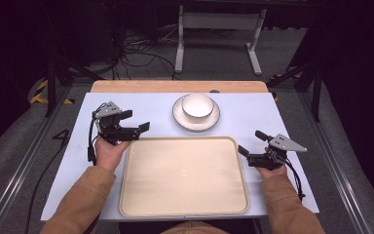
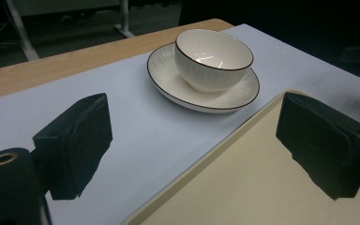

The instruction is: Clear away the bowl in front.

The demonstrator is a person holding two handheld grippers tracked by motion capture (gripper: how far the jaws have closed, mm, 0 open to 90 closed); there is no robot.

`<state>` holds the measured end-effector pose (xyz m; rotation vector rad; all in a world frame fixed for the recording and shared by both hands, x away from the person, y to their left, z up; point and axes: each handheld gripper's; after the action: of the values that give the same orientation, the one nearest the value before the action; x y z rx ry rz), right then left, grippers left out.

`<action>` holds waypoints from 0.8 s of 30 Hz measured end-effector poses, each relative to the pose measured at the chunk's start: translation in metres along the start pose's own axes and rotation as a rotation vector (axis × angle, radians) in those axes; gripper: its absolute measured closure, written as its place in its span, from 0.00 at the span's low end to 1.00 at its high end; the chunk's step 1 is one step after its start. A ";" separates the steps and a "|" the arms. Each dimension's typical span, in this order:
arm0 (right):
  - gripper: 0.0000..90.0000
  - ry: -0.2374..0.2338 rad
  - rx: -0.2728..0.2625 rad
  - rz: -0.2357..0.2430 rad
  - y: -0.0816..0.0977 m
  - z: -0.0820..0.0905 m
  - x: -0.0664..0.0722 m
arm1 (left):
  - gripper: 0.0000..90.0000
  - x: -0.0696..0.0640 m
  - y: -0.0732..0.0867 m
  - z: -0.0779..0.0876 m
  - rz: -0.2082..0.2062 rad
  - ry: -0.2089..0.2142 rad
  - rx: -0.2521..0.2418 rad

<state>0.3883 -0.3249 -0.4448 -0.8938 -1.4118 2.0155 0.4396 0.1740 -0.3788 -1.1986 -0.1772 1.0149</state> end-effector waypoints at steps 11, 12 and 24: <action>0.05 -0.002 0.001 -0.002 0.000 0.000 0.000 | 0.13 -0.008 -0.014 -0.022 -0.013 -0.025 0.017; 0.05 -0.002 0.002 -0.002 0.000 0.000 0.000 | 0.13 -0.008 -0.015 -0.024 -0.015 -0.033 0.017; 0.05 -0.004 0.008 -0.019 0.001 -0.001 0.000 | 0.13 -0.011 -0.027 -0.047 -0.017 -0.050 0.041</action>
<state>0.3890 -0.3250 -0.4456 -0.8701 -1.4082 2.0092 0.4766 0.1340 -0.3710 -1.1331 -0.2044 1.0297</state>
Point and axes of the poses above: each handheld gripper's, and its own axes: z roughly backward along the jaws, y roughly out of its underside, x roughly to its left, and after that the axes turned 14 degrees about z, right-handed
